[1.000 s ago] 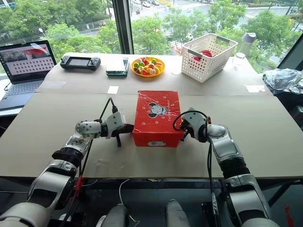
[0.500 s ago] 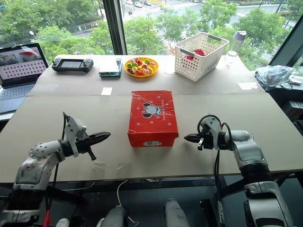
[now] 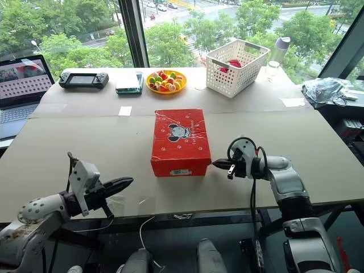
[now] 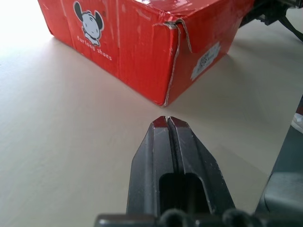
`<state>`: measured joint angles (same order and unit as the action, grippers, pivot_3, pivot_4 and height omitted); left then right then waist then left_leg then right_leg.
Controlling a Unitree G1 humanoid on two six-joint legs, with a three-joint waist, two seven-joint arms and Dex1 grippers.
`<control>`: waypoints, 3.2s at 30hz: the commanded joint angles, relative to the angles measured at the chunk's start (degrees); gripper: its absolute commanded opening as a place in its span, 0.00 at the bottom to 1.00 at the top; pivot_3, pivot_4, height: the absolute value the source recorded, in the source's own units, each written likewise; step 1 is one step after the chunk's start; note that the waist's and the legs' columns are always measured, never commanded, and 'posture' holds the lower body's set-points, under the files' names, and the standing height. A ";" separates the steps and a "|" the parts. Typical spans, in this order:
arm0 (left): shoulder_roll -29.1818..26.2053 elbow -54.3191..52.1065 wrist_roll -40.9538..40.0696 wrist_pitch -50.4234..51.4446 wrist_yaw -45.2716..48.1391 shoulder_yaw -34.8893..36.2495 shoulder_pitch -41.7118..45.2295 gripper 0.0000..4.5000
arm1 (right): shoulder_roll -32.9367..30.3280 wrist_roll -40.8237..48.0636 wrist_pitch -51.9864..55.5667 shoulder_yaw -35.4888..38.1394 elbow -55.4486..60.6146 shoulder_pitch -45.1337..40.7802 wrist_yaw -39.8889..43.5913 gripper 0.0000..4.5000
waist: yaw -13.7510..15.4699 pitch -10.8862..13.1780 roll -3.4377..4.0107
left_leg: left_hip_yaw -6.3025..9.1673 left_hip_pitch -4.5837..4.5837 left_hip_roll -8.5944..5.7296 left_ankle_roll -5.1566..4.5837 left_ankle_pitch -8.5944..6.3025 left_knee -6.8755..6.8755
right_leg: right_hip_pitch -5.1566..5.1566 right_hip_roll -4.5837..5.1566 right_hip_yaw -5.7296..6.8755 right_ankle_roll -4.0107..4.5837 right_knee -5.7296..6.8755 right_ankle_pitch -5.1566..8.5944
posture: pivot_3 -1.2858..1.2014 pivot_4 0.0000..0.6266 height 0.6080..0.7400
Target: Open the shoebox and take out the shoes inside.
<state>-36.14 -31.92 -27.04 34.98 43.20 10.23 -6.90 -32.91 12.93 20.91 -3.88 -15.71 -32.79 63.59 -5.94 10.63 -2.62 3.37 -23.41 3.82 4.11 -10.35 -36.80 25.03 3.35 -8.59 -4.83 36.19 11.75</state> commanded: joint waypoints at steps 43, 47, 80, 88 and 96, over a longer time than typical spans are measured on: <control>-6.53 2.53 -14.80 9.97 0.73 5.15 19.76 0.01 | 0.90 15.93 22.41 3.17 32.27 -6.99 -17.72 0.00 | 0.44 0.25 0.23 | 0.08 -0.74 0.07 -0.04 0.01 -0.09 | 0.79 -0.04 0.14 0.08 0.54 0.10 | 0.52 0.24 0.64; -9.98 2.66 -14.54 10.55 1.61 7.21 16.50 0.01 | 0.12 17.90 23.84 2.36 36.18 -5.64 -16.72 0.00 | -0.59 0.24 0.25 | -0.09 -0.64 0.06 -0.05 0.01 -0.08 | 0.82 -0.02 -0.01 0.10 0.52 0.14 | 0.52 0.24 0.64; -18.40 53.90 2.66 -14.53 32.69 -10.25 51.95 0.00 | -0.14 -0.93 18.18 -13.04 15.83 -18.57 -15.85 0.63 | -0.83 0.32 0.10 | 0.07 -1.01 0.12 -0.34 -0.18 0.32 | 1.24 -0.06 0.30 0.05 0.72 0.41 | 0.52 0.24 0.64; -14.94 55.46 5.27 -16.16 34.60 -10.70 53.26 0.00 | 2.13 -13.54 17.00 -23.86 11.44 -21.56 -17.15 0.85 | -0.64 0.32 0.11 | 0.12 -0.97 0.12 -0.34 -0.18 0.25 | 1.26 -0.06 0.33 -0.01 0.90 0.46 | 0.52 0.24 0.64; -13.09 55.84 6.61 -16.32 35.01 -10.25 53.96 0.00 | 7.02 -15.83 24.22 -22.68 8.61 -23.48 -19.31 0.85 | -0.08 0.31 0.10 | 0.14 -0.89 0.11 -0.33 -0.16 0.00 | 1.13 -0.07 0.33 -0.13 1.00 0.37 | 0.52 0.24 0.64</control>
<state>-48.98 24.84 -20.39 19.27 77.79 -1.25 46.03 -25.70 -2.15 41.85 -28.16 -7.05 -55.38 44.43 -6.02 10.94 -2.52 3.52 -24.31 3.94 3.78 -10.51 -36.82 26.16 3.28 -8.26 -4.97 37.19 12.11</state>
